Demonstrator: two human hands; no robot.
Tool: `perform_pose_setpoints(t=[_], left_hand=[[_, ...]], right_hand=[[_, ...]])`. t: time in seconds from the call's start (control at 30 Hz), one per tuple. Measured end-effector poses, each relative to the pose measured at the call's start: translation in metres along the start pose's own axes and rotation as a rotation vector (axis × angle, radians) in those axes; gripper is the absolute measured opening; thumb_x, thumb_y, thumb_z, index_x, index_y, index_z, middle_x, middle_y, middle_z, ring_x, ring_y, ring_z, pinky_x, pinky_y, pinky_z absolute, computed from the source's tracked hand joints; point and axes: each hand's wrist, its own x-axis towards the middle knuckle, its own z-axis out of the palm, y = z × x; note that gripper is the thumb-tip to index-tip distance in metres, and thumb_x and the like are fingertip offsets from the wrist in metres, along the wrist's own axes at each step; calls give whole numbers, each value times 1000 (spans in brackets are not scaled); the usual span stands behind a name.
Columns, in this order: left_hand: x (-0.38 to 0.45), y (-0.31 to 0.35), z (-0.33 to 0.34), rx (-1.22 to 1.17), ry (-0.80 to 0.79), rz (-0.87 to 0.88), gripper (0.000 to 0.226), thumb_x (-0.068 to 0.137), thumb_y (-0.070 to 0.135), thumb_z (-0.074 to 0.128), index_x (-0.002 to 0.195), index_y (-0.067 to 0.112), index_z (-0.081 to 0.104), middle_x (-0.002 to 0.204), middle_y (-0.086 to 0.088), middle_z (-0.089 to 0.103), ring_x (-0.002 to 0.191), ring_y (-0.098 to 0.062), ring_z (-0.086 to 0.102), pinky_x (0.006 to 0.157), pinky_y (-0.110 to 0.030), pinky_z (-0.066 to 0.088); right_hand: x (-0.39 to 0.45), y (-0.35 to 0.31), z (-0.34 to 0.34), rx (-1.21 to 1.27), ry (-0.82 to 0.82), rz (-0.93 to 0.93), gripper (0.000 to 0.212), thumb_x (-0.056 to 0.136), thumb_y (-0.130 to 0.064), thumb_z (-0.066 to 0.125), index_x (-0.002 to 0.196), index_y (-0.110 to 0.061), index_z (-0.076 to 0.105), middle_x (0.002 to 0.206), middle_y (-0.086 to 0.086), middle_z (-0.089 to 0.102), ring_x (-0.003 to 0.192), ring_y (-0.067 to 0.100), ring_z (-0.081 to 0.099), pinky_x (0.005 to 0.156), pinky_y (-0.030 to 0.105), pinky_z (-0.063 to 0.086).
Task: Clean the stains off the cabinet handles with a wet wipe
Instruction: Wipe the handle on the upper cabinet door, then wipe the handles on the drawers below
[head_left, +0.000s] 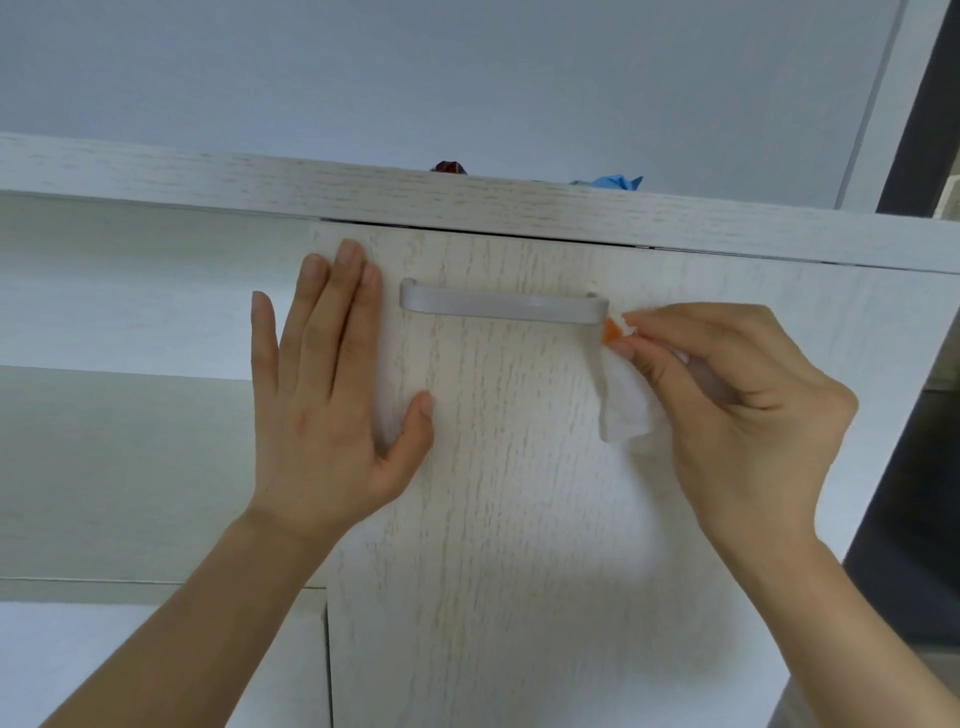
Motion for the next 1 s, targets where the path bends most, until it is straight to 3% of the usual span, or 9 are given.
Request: perform_pose_setpoints(t=[0.17, 0.37, 0.53, 0.67, 0.87, 1.0], left_hand=[[1, 2, -5, 3, -39, -13, 70, 92, 41, 41, 144, -1, 22, 151, -17, 20, 144, -22, 9, 117, -50, 5], [-21, -17, -22, 15, -57, 40, 54, 92, 34, 45, 140, 11, 35, 147, -13, 28, 138, -32, 28, 115, -51, 13], [-57, -47, -41, 25, -185, -12, 51, 92, 31, 43, 137, 10, 37, 144, -16, 37, 135, -31, 36, 114, -47, 21], [-75, -77, -75, 92, -454, -80, 46, 94, 31, 41, 132, 5, 43, 136, -19, 50, 128, -32, 44, 112, -45, 25], [-72, -104, -143, 190, -983, -235, 50, 93, 37, 38, 124, 3, 57, 129, -14, 57, 120, -31, 53, 111, -45, 28], [-45, -123, -182, 257, -1212, -349, 56, 90, 42, 33, 122, 5, 60, 127, -14, 59, 117, -31, 56, 108, -45, 33]], right_hand=[[-1, -27, 13, -63, 26, -135, 14, 89, -16, 71, 100, -20, 65, 87, -8, 57, 85, 6, 55, 77, 9, 42], [-14, -45, 56, -19, 8, -242, 8, 88, -12, 72, 86, -5, 76, 79, 6, 69, 76, 16, 57, 64, 31, 48], [-32, -69, 104, 74, -51, -256, 9, 89, -12, 72, 86, -4, 76, 79, 7, 70, 73, 22, 63, 66, 34, 50], [-38, -91, 132, 121, -174, -134, 9, 88, -12, 72, 85, -4, 76, 78, 8, 69, 72, 24, 62, 68, 34, 51], [-33, -133, 158, 131, -569, 58, 5, 82, -14, 78, 82, -9, 75, 75, 3, 65, 69, 21, 59, 64, 31, 49], [-14, -152, 166, 139, -813, 264, 9, 77, -12, 81, 81, -11, 73, 73, 1, 64, 67, 19, 59, 60, 27, 51]])
